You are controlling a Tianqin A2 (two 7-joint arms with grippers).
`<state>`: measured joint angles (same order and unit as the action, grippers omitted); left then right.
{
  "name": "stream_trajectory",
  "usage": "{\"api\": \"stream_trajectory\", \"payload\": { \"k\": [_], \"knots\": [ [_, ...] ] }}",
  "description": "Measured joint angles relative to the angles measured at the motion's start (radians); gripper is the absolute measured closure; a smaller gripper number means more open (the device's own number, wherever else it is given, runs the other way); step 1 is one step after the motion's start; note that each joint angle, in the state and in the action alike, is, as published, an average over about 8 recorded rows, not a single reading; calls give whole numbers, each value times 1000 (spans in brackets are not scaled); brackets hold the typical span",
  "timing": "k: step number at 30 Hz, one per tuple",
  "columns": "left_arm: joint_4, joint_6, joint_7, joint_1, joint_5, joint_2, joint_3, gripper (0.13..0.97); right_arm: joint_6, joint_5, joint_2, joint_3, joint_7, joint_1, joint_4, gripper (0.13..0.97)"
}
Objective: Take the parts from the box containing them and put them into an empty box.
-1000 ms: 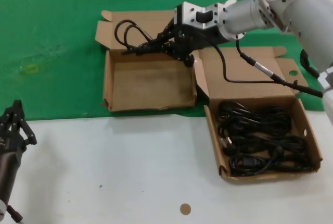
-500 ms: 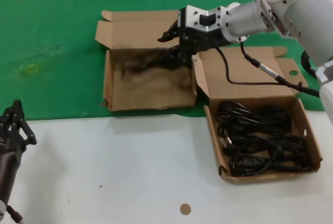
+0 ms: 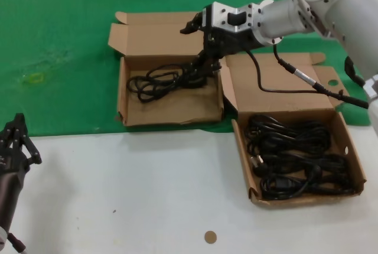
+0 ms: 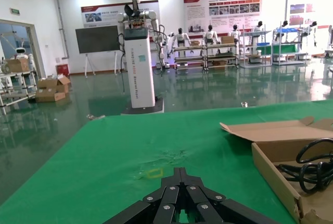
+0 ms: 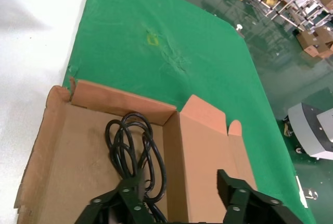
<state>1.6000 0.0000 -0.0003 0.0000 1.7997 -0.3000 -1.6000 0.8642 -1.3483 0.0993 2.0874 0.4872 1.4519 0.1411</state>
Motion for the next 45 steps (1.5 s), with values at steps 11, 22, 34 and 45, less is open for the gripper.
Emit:
{"api": "stream_trajectory", "payload": {
  "k": [11, 22, 34, 45],
  "knots": [
    [0, 0, 0, 0, 0, 0, 0, 937, -10, -5, 15, -6, -35, -41, 67, 487],
    [0, 0, 0, 0, 0, 0, 0, 840, -117, -60, 38, -66, -91, -216, 239, 296],
    [0, 0, 0, 0, 0, 0, 0, 677, -255, -133, 68, -144, -164, -445, 465, 165],
    [0, 0, 1, 0, 0, 0, 0, 452, -383, -199, 96, -216, -232, -656, 674, 129]
  ]
}}
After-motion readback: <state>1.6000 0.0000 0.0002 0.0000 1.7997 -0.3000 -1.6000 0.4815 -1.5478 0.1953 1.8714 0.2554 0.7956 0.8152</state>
